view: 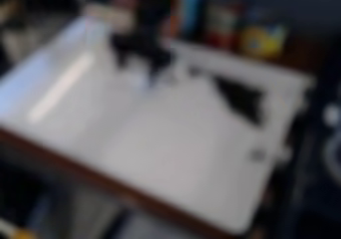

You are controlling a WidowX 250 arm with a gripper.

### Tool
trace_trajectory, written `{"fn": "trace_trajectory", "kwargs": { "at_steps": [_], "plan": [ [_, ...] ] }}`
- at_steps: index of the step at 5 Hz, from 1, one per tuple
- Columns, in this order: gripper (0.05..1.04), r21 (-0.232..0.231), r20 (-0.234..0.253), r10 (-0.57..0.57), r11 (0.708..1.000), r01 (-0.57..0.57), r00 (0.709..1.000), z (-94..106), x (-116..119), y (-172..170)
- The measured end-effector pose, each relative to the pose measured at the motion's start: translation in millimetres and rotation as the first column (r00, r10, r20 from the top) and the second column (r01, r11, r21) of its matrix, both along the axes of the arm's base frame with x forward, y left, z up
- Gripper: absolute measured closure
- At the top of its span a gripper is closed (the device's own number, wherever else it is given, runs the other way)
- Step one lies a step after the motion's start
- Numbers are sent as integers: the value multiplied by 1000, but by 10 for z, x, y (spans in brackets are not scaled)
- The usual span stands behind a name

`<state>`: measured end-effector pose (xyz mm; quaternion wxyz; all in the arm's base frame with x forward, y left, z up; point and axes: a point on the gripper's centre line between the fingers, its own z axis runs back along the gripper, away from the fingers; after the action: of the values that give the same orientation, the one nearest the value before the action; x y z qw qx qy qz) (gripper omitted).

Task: Sweep into pile

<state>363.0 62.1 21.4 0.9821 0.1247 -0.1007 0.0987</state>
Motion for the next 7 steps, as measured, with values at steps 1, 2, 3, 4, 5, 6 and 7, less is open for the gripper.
{"fn": "trace_trajectory", "kwargs": {
  "at_steps": [1,2,3,4,5,6,7],
  "plan": [
    [334,-39,5,-57,998,57,998,27,-54,-366],
    [334,-70,9,-98,993,98,995,28,-97,-679],
    [334,-81,14,-118,990,119,993,23,-102,-826],
    [334,-105,14,-114,988,115,993,22,-117,-945],
    [334,-125,20,-111,986,112,994,53,-93,-1020],
    [334,-134,8,-117,984,117,993,49,-116,-1033],
    [334,-172,61,-95,979,105,994,371,-148,-905]
  ]
}}
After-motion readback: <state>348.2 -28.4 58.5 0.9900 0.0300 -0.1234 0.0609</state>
